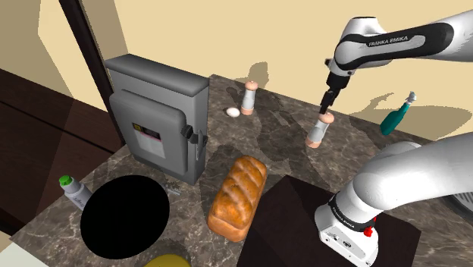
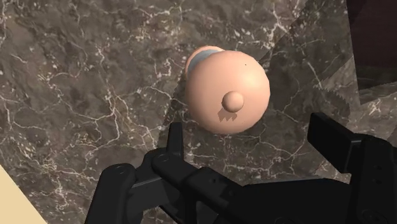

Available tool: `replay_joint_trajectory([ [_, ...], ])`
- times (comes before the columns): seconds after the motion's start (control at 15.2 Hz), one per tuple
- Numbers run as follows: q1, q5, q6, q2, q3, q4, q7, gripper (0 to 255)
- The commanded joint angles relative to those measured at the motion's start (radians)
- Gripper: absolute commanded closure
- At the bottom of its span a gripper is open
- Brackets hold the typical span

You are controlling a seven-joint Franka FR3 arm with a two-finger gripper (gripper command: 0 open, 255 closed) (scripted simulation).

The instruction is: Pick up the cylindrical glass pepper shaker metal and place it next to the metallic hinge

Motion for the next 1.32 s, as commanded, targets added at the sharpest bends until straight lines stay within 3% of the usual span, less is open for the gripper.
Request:
replay_joint_trajectory([
  [0.0, -0.001, -0.007, 0.034, 0.023, -0.016, -0.009, -0.013, 0],
  [0.4, -0.002, -0.018, 0.121, 0.059, -0.040, -0.060, -0.014, 0],
  [0.86, -0.002, -0.017, 0.121, 0.059, -0.040, -0.060, -0.014, 0],
  [0.92, -0.002, -0.017, 0.121, 0.059, -0.040, -0.060, -0.014, 255],
  [1.25, -0.002, -0.018, 0.121, 0.059, -0.040, -0.060, -0.014, 255],
])
